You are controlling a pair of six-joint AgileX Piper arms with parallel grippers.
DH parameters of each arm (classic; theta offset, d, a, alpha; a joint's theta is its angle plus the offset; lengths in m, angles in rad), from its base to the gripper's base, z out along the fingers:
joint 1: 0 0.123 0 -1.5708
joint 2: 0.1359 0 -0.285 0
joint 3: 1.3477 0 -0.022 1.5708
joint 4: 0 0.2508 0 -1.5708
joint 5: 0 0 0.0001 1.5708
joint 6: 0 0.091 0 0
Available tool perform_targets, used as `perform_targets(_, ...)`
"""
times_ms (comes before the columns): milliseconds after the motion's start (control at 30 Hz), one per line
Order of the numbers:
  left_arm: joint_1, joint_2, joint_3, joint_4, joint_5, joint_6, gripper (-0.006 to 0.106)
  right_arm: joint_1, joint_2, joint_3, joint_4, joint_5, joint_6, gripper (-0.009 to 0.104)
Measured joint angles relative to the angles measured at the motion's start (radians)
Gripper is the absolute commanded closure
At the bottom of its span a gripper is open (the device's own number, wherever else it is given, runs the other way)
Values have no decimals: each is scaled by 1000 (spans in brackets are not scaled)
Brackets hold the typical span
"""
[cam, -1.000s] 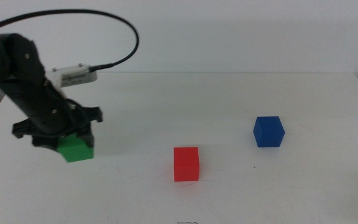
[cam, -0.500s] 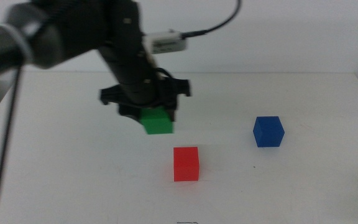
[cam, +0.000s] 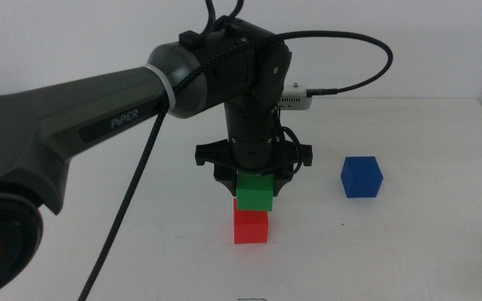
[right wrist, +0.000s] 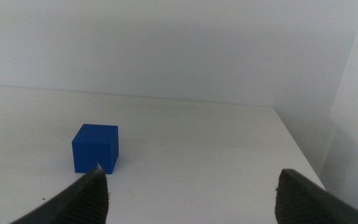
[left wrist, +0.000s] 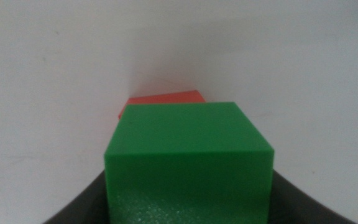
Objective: Stack red cubes first, then green, then blue cubes in a specific spot.
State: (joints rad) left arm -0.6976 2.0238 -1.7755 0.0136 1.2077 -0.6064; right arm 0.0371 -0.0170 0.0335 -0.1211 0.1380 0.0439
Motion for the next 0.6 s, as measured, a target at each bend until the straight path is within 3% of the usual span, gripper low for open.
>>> perform_targets(600, -6, 27, -3, 34, 7, -112, 72, 0, 0, 0, 0, 0, 0, 5)
